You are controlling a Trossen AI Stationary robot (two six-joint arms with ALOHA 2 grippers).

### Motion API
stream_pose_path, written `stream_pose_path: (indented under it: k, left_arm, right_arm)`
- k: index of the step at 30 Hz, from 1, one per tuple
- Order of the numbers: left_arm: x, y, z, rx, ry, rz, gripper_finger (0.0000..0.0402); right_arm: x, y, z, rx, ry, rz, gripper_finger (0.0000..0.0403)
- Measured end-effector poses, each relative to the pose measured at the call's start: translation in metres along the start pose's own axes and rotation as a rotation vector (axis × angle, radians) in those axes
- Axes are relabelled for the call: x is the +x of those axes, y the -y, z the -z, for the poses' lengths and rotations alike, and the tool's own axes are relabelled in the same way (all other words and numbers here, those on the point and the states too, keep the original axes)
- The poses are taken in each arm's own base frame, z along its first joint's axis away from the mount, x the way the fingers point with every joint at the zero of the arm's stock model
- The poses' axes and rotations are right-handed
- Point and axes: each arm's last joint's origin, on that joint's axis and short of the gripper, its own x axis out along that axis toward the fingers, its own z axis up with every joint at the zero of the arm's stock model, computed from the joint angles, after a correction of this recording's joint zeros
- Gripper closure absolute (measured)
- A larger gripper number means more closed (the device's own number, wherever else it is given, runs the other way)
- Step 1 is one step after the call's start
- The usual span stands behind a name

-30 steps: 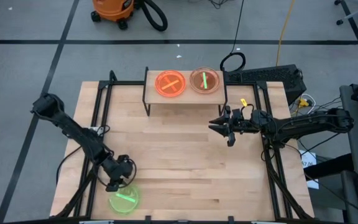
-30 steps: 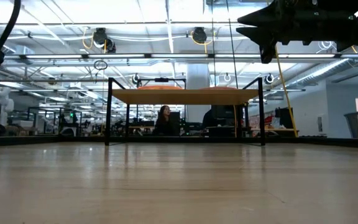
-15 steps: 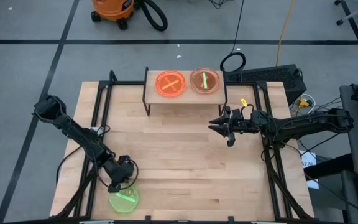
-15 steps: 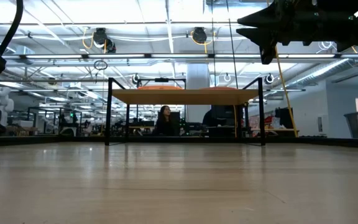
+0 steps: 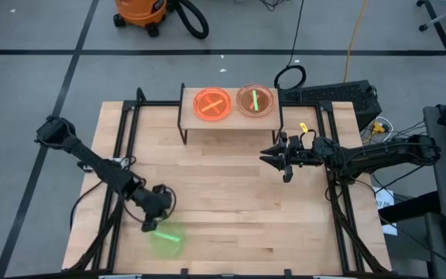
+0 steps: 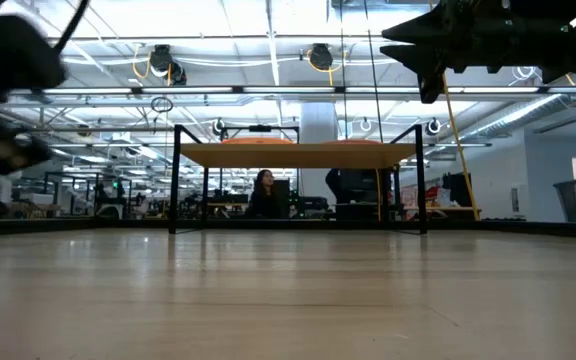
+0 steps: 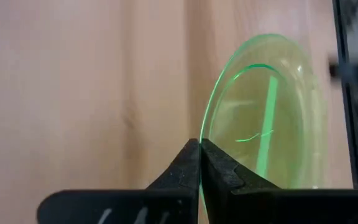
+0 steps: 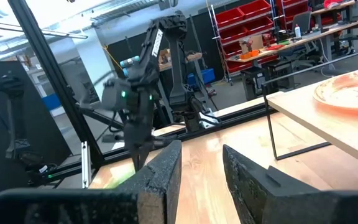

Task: Place and stack plates onto a shelf
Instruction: Stack the green plate on top of the orange plate on the shelf

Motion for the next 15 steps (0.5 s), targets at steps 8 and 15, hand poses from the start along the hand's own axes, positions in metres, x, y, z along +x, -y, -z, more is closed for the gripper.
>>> stream_pose_path:
  k: [8,15]
  left_arm:
    - [-0.061,-0.003,-0.060,0.037,0.239,-0.160,0.0398]
    - [-0.120,-0.023,-0.116,0.049,0.458,-0.311,0.0398]
  right_arm:
    - [0.000,0.000,0.000,-0.002,0.000,0.002,0.0302]
    - [0.000,0.000,0.000,-0.003,0.000,0.001,0.0302]
